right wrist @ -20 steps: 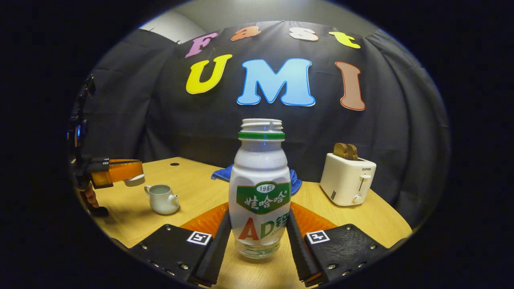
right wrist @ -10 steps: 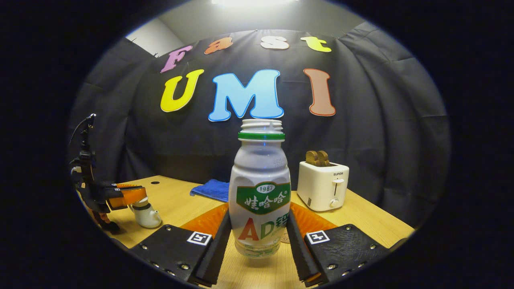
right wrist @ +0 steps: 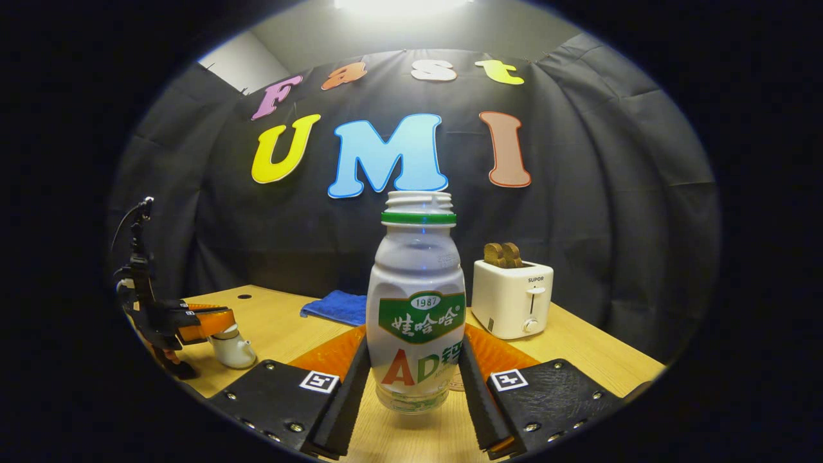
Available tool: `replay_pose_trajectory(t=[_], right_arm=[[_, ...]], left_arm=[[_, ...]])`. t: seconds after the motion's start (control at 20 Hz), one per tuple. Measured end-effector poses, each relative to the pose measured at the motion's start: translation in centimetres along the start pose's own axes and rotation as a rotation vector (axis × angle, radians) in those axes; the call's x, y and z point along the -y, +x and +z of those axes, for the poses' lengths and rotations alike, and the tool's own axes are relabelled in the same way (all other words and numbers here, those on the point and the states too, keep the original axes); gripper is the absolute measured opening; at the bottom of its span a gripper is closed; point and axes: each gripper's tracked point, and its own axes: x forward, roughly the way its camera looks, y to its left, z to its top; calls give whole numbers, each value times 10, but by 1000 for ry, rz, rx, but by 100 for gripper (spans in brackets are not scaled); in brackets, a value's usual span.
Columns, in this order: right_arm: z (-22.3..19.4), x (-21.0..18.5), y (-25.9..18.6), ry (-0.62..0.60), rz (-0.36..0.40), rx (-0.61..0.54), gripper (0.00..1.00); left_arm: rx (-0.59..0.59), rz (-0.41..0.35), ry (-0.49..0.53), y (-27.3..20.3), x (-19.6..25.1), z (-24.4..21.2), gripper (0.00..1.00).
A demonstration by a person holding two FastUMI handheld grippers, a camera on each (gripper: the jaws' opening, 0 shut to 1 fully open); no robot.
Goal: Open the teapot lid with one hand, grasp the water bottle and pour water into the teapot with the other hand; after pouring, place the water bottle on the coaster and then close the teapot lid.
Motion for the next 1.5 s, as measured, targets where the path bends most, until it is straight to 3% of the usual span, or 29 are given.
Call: replay_pose_trajectory(t=[0.4, 0.5, 0.6, 0.7, 0.9, 1.05, 1.25, 1.5], right_arm=[[-3, -2, 3, -8, 4, -15, 71], [-8, -1, 6, -5, 1, -29, 71], [-15, -2, 7, -8, 1, -48, 71], [-17, 2, 8, -22, -11, -52, 71], [-23, 14, 17, -63, -31, -87, 71], [-17, 28, 26, -59, -50, -89, 71], [-27, 36, 49, 51, -20, -161, 71], [-36, 63, 77, -27, -85, -180, 71]], left_arm=[[13, 24, -8, 0, -3, -2, 20], [48, 35, 3, -6, -6, 8, 31], [74, 30, 23, -11, -5, 12, 31], [87, 19, 21, -18, 0, 15, 46], [131, -8, -41, -39, 8, 26, 50], [218, -41, -47, -66, 19, 43, 72], [307, -51, -41, -76, 16, 59, 75], [265, 6, -97, -66, -11, 48, 75]])
